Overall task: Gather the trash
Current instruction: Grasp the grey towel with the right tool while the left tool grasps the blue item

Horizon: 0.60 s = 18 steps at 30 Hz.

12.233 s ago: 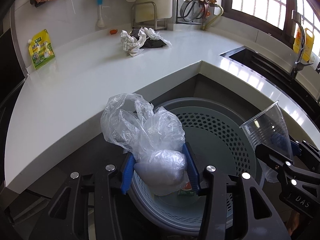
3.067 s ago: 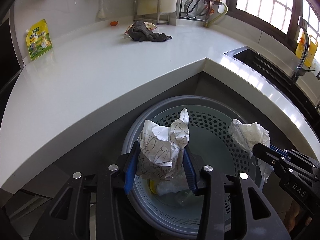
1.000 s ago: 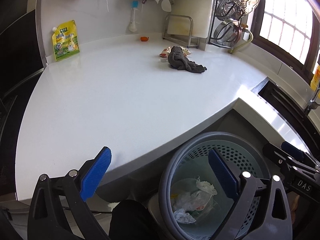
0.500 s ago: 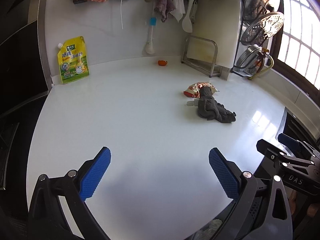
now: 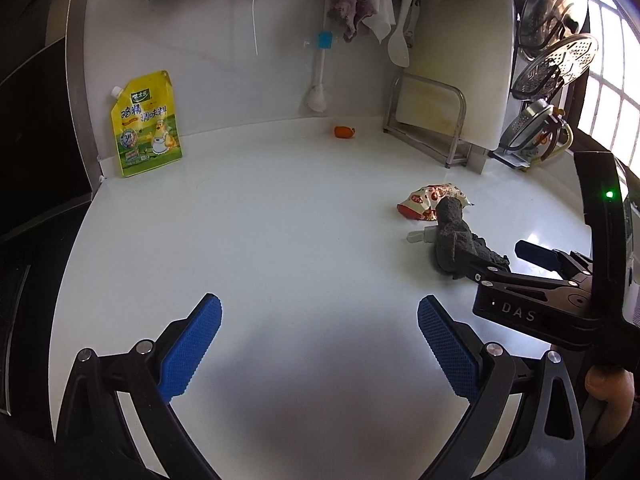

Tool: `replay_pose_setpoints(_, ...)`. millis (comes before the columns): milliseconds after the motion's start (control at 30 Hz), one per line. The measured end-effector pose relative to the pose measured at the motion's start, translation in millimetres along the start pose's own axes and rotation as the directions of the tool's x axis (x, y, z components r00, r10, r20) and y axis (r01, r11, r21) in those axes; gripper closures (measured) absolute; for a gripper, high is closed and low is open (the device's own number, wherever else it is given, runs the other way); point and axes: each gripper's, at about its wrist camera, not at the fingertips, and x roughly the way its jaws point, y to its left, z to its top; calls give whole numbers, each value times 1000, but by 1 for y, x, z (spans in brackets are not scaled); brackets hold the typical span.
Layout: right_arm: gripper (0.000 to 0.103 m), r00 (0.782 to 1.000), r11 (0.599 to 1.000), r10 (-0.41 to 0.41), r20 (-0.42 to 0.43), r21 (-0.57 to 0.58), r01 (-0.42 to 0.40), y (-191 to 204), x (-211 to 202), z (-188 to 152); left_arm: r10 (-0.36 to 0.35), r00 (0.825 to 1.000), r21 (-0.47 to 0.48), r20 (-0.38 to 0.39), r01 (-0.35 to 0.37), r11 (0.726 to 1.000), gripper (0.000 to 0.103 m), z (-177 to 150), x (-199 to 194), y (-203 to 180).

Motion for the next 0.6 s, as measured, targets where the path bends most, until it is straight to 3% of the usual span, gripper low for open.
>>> replay_pose_setpoints(233, 18, 999, 1000, -27, -29, 3, 28, 5, 23, 8, -15, 1000, -5, -21, 15, 1000, 6, 1, 8, 1)
replay_pose_setpoints(300, 27, 999, 1000, -21, -46, -4, 21, 4, 26, 9, -23, 999, -8, -27, 23, 1000, 6, 1, 9, 1)
replay_pose_setpoints(367, 47, 997, 1000, -6, -75, -23, 4, 5, 31, 9, -24, 999, -9, -26, 23, 1000, 6, 2, 9, 0)
replay_pose_setpoints(600, 69, 997, 999, 27, -65, -25, -29, -2, 16, 4, -59, 998, -19, -33, 59, 998, 6, 13, 11, -11)
